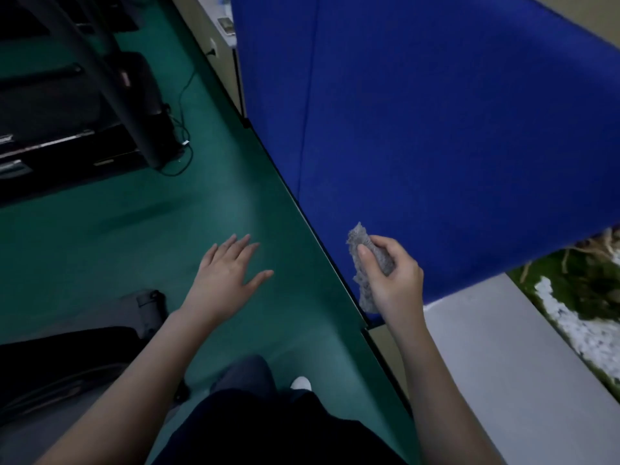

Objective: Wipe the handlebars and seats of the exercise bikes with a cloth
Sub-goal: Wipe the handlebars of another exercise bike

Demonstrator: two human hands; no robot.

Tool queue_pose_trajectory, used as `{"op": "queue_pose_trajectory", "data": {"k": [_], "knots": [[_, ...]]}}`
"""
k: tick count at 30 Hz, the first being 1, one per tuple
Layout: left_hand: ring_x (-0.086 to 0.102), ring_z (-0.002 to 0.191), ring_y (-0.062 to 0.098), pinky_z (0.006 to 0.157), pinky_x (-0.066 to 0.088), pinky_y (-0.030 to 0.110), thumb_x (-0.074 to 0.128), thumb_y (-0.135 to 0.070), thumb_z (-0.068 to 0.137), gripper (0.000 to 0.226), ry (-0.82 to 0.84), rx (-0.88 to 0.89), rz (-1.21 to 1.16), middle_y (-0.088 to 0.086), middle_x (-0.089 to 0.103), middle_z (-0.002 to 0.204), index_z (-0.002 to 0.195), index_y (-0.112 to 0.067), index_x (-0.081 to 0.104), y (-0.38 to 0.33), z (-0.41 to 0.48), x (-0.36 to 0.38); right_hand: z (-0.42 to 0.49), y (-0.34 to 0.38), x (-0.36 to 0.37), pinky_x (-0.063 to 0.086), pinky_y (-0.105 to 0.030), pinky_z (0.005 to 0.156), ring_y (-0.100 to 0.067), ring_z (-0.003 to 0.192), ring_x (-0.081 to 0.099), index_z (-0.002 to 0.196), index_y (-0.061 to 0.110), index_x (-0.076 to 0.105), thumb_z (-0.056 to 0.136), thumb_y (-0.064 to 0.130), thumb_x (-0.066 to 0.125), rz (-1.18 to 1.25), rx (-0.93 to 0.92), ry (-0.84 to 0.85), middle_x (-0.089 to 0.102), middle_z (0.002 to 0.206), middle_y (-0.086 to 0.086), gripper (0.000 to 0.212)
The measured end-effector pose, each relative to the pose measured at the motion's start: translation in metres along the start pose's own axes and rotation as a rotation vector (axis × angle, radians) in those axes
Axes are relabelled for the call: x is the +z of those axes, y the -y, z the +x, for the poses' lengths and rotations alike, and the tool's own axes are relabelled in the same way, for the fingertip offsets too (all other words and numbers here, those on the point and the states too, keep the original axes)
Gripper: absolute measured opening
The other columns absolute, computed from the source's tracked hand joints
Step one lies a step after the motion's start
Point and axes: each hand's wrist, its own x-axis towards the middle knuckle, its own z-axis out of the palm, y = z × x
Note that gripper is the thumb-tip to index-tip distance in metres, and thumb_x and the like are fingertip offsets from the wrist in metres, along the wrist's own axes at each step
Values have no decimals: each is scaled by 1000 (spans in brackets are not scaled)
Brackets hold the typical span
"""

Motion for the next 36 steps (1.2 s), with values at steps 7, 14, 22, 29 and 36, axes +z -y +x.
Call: {"op": "queue_pose_trajectory", "data": {"k": [7, 14, 22, 29, 36], "knots": [[12, 146, 15, 118, 5, 35, 42, -54, 93, 64, -36, -139, -55, -2, 23, 156, 146, -21, 31, 19, 34, -14, 58, 19, 43, 50, -18, 80, -1, 90, 63, 106, 20, 67, 88, 29, 66, -17, -46, 159, 66, 93, 17, 20], [15, 145, 14, 118, 8, 34, 44, -53, 93, 62, -65, -180, -97, -2, 26, 155, 145, -22, 34, 64, 87, -26, 114, 41, 103, 52, -19, 76, 0, 87, 63, 105, 19, 66, 89, 30, 65, -19, -48, 206, 67, 92, 14, 19], [18, 145, 14, 118, 8, 33, 43, -52, 93, 60, -111, -208, -113, -4, 34, 152, 144, -22, 35, 133, 159, -69, 181, 81, 175, 55, -27, 80, 4, 89, 62, 107, 24, 66, 89, 32, 64, -31, -2, 237, 67, 97, 15, 20], [20, 144, 14, 118, 10, 33, 44, -51, 93, 59, -161, -298, -144, -3, 37, 150, 143, -20, 36, 173, 195, -91, 225, 112, 231, 54, -29, 81, -5, 93, 63, 106, 24, 66, 89, 31, 64, -23, -74, 315, 67, 98, 12, 19], [20, 144, 15, 118, 9, 33, 43, -52, 93, 60, -186, -376, -151, -3, 37, 150, 144, -21, 35, 197, 236, -101, 282, 127, 274, 48, -12, 78, 2, 91, 61, 103, 25, 66, 88, 28, 65, -9, -140, 388, 66, 95, 17, 15]]}}
